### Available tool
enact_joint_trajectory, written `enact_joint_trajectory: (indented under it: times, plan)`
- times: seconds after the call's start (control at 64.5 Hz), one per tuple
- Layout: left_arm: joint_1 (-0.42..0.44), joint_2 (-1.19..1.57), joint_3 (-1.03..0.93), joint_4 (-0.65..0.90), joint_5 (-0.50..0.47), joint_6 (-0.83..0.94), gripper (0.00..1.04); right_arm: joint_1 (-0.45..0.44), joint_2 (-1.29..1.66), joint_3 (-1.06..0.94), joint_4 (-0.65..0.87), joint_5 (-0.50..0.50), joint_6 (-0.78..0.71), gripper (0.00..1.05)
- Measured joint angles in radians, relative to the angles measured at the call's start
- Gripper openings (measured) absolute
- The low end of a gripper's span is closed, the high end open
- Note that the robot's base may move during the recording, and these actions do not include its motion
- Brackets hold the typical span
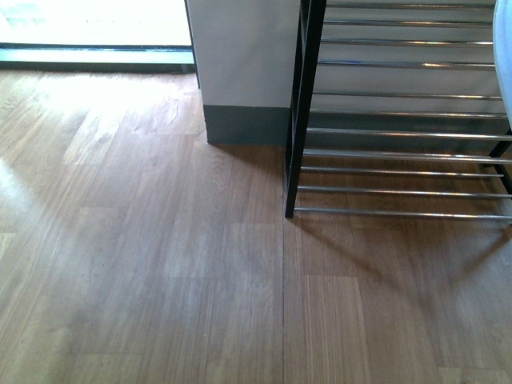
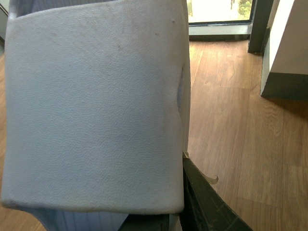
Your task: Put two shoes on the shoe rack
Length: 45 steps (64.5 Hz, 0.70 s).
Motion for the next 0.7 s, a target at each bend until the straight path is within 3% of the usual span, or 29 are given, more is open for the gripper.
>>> enact_joint_trajectory:
  times: [0.697]
  plan:
    - [0.000, 0.002, 0.000, 0.000, 0.000, 0.000, 0.02, 0.000, 0.001, 0.000, 0.000, 0.000, 0.000, 0.01]
